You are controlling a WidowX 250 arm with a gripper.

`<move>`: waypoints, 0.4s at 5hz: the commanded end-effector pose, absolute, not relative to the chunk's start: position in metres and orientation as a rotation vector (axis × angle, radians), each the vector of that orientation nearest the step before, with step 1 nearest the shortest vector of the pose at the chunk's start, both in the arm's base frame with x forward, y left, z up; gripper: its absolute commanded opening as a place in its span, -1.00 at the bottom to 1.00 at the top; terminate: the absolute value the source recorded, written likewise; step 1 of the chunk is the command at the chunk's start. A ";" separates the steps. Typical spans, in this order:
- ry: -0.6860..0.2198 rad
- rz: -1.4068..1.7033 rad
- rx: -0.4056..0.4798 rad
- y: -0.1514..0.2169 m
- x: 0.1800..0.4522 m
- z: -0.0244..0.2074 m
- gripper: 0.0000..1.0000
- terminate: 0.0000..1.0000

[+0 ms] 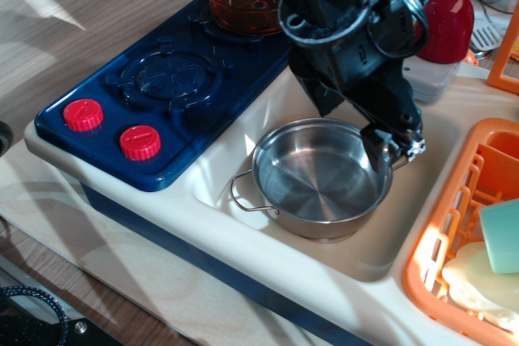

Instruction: Put pan on stove from sink

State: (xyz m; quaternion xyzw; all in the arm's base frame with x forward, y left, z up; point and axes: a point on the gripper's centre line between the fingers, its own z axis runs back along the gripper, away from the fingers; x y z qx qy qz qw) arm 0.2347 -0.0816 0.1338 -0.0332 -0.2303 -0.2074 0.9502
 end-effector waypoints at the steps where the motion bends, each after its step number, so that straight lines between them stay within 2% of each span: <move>1: -0.434 -0.426 -0.119 -0.090 0.227 0.136 1.00 -1.00; 2: -0.426 -0.406 -0.104 -0.089 0.221 0.126 1.00 -1.00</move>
